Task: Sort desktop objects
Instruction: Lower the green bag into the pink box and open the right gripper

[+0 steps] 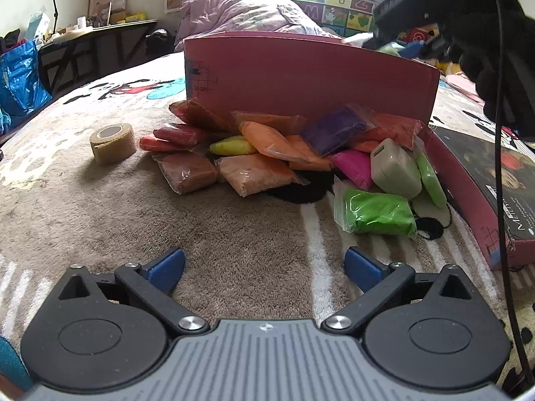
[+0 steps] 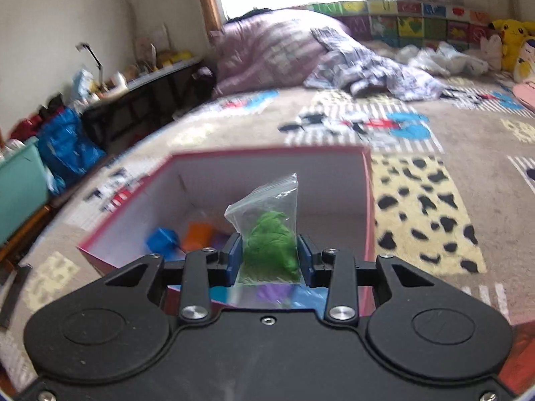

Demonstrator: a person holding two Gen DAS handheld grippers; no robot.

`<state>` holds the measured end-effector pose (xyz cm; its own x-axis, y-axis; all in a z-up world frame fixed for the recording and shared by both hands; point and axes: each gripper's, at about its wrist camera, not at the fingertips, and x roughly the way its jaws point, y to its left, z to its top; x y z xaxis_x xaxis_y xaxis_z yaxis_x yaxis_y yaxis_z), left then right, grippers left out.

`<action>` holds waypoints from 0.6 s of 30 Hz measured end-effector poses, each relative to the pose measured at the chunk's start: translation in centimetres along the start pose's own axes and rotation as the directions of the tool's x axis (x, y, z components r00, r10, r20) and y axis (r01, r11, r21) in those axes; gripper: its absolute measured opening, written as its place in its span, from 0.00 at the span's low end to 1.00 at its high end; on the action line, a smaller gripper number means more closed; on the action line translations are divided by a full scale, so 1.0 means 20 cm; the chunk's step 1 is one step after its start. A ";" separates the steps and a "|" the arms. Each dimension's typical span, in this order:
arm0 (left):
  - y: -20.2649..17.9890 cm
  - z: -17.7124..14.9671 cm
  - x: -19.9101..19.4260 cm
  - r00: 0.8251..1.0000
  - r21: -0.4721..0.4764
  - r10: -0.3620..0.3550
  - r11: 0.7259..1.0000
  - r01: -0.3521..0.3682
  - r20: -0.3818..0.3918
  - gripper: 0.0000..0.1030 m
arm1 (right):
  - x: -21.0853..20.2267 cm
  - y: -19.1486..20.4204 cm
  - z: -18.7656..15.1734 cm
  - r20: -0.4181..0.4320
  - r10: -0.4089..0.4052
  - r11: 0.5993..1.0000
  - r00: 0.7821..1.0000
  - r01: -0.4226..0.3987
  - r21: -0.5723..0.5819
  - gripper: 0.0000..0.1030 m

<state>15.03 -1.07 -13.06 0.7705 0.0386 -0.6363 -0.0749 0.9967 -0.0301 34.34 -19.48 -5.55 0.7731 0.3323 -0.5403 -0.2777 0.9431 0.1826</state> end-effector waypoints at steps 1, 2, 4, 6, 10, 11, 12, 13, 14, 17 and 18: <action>0.00 0.00 0.00 1.000 0.001 0.000 1.000 0.000 0.000 0.99 | 0.00 -0.01 -0.01 -0.005 -0.007 1.000 1.000 0.007 0.003 0.37; 0.00 0.00 0.00 1.000 0.002 0.000 1.000 0.000 0.000 0.99 | 0.00 -0.01 -0.01 -0.008 -0.012 1.000 1.000 0.012 0.006 0.39; 0.00 0.00 0.00 1.000 0.003 0.003 1.000 -0.003 0.001 0.99 | -0.01 -0.02 -0.03 -0.004 -0.013 1.000 1.000 0.013 0.012 0.39; -0.01 0.00 0.00 1.000 0.004 0.006 1.000 -0.006 0.001 0.99 | -0.04 -0.02 -0.03 0.009 -0.004 1.000 1.000 0.004 0.008 0.48; -0.01 0.00 0.00 1.000 0.006 0.011 1.000 -0.011 0.003 0.99 | -0.12 -0.02 -0.06 0.032 0.014 1.000 0.999 -0.014 0.007 0.54; -0.01 0.00 0.00 1.000 0.006 0.011 1.000 -0.011 0.004 0.99 | -0.15 -0.04 -0.08 0.050 0.021 1.000 0.999 -0.022 0.016 0.55; -0.01 0.00 0.00 1.000 0.007 0.012 1.000 -0.012 0.005 0.99 | -0.18 -0.05 -0.09 0.068 0.023 1.000 0.997 -0.024 0.017 0.55; -0.01 0.00 0.00 1.000 0.008 0.013 1.000 -0.013 0.006 0.99 | -0.22 -0.05 -0.11 0.089 0.028 0.999 0.996 -0.029 0.013 0.55; -0.01 0.00 0.00 1.000 0.008 0.012 1.000 -0.013 0.007 0.99 | -0.26 -0.06 -0.14 0.109 0.033 0.999 0.993 -0.034 0.009 0.57; -0.01 -0.01 0.00 1.000 0.007 0.010 1.000 -0.010 0.009 0.99 | -0.35 -0.05 -0.24 0.120 0.078 0.997 0.990 -0.080 0.015 0.63; -0.01 -0.01 0.00 1.000 0.008 0.009 1.000 -0.009 0.009 0.99 | -0.37 -0.05 -0.28 0.121 0.083 0.996 0.989 -0.085 0.012 0.63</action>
<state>14.94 -1.24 -13.17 0.7756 0.0478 -0.6294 -0.0764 0.9969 -0.0184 25.66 -23.03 -6.35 0.8108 0.4076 -0.4201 -0.3355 0.9117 0.2372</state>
